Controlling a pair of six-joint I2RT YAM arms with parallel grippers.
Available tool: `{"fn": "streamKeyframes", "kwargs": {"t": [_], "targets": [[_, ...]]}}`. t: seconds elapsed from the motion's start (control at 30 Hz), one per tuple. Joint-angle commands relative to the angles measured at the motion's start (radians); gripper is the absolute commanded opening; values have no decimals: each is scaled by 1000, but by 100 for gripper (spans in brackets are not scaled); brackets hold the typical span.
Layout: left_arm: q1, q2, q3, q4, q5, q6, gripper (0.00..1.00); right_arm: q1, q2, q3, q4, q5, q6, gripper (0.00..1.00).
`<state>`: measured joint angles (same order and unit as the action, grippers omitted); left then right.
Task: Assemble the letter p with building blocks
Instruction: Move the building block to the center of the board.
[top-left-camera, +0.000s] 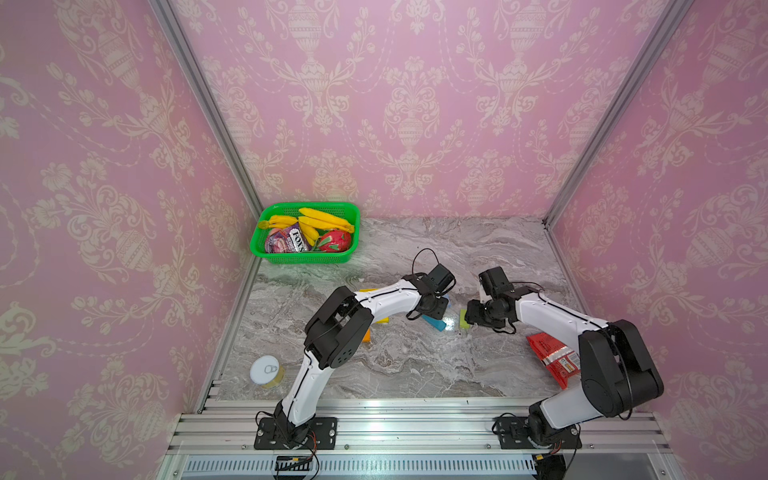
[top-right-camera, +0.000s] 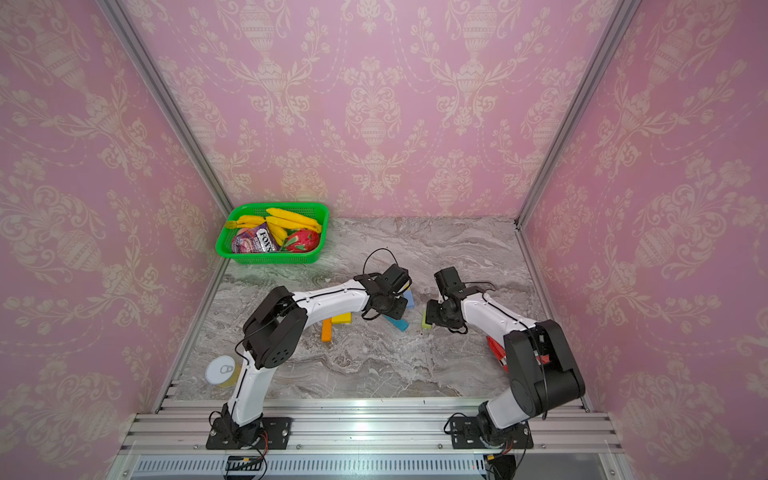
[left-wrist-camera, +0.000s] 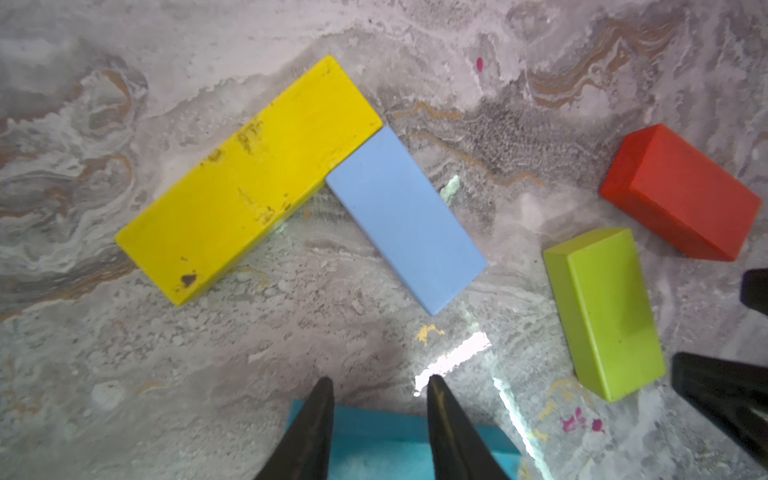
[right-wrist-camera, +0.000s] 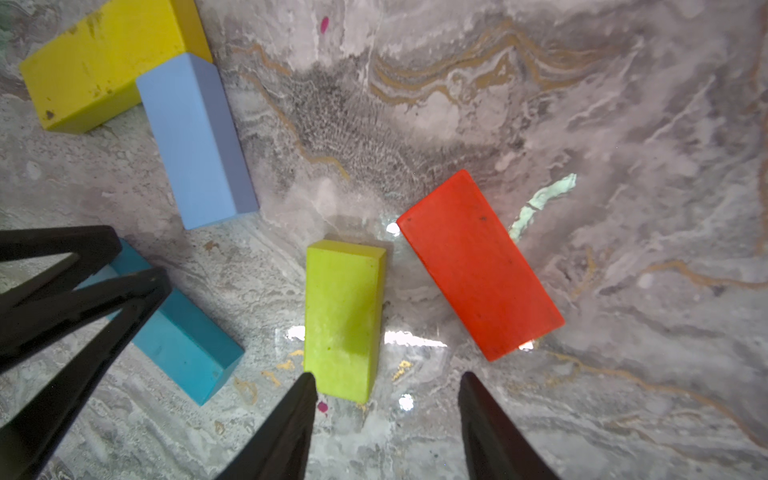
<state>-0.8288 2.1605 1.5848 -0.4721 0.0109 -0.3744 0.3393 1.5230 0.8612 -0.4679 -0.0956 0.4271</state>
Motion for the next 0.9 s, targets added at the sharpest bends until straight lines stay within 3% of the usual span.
{"fn": "streamKeyframes", "kwargs": {"t": [0.0,0.37,0.63,0.87], "targets": [[-2,29,-19,-27,-22,22,40,6,13,-4,-8,24,-2,58],[-3,-38,-171,16,57,-3,38,6,21,0,-5,29,-2,58],[-11,-121,-281,38,140,44,38,7,50,-3,42,23,11,58],[-35,-165,-323,-26,169,64,38,6,63,-11,77,-3,27,58]]}}
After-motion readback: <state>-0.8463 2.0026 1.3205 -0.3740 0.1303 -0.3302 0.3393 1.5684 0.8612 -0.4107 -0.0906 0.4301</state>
